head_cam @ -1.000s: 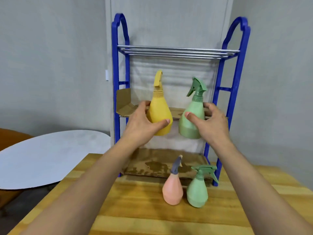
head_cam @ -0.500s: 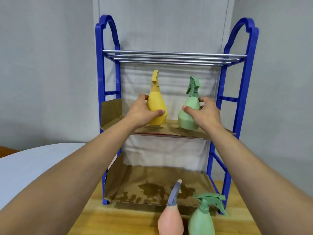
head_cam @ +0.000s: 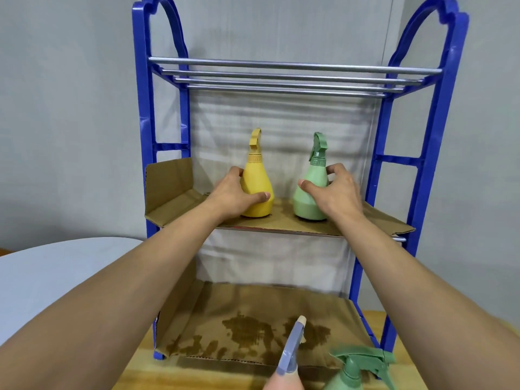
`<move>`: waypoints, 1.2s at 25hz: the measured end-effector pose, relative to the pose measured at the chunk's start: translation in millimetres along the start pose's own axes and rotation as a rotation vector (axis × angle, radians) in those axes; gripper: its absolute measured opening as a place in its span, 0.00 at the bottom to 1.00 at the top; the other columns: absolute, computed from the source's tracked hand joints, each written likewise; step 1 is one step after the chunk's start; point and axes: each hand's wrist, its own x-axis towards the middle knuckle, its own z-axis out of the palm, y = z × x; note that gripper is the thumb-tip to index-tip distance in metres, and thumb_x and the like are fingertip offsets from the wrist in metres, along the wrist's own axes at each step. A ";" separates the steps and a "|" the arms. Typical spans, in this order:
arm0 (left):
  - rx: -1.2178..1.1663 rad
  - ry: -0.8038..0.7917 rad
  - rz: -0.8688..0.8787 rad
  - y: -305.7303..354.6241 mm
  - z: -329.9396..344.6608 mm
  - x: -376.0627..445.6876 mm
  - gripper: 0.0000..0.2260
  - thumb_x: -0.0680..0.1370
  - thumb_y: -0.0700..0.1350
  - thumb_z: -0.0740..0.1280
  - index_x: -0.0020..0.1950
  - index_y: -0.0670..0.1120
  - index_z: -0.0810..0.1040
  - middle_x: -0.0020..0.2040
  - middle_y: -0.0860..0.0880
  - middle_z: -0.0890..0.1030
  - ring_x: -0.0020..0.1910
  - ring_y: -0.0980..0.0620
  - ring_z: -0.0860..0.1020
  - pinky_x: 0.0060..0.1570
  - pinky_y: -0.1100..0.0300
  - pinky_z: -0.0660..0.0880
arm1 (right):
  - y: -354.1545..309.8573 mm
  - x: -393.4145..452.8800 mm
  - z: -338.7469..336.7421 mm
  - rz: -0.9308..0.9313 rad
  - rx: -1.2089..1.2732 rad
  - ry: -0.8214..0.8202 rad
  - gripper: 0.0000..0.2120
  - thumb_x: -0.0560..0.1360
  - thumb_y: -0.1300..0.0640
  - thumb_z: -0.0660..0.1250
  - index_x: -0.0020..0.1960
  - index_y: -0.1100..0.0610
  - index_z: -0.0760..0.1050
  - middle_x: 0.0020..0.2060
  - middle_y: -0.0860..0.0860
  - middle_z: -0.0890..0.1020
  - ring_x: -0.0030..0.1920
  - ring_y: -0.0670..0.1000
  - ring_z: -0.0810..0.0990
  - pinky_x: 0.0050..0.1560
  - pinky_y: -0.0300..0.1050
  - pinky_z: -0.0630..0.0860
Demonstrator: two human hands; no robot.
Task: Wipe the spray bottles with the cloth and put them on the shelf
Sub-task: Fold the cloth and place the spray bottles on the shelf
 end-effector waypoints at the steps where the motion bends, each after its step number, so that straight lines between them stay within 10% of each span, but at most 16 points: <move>1: 0.004 -0.003 0.001 -0.1 0.0 -0.5 0.38 0.73 0.57 0.77 0.77 0.46 0.66 0.71 0.45 0.74 0.69 0.44 0.74 0.58 0.56 0.70 | -0.9 -1.3 0.3 -0.006 -0.008 -0.001 0.31 0.70 0.38 0.75 0.66 0.52 0.71 0.61 0.53 0.80 0.60 0.57 0.78 0.52 0.52 0.76; 15: 0.105 -0.072 -0.031 7.2 -0.9 -11.4 0.36 0.79 0.56 0.71 0.80 0.45 0.59 0.75 0.43 0.72 0.73 0.41 0.70 0.66 0.51 0.69 | -1.5 -20.3 -7.9 -0.025 -0.101 -0.095 0.40 0.72 0.41 0.73 0.78 0.53 0.61 0.67 0.58 0.75 0.66 0.61 0.75 0.61 0.54 0.74; 25: 0.075 0.164 0.274 20.3 -19.4 -110.0 0.20 0.81 0.45 0.67 0.73 0.47 0.72 0.69 0.47 0.75 0.69 0.47 0.74 0.66 0.58 0.68 | 8.9 -103.8 -58.4 -0.191 0.035 0.013 0.20 0.77 0.50 0.69 0.68 0.48 0.72 0.56 0.49 0.78 0.60 0.53 0.76 0.61 0.55 0.76; 30: -0.068 0.032 0.314 13.7 4.0 -197.4 0.14 0.82 0.44 0.67 0.67 0.50 0.76 0.61 0.53 0.78 0.58 0.55 0.76 0.57 0.57 0.76 | 34.0 -162.0 -65.2 -0.119 0.111 0.004 0.14 0.76 0.50 0.68 0.61 0.43 0.75 0.48 0.45 0.80 0.52 0.50 0.79 0.55 0.55 0.79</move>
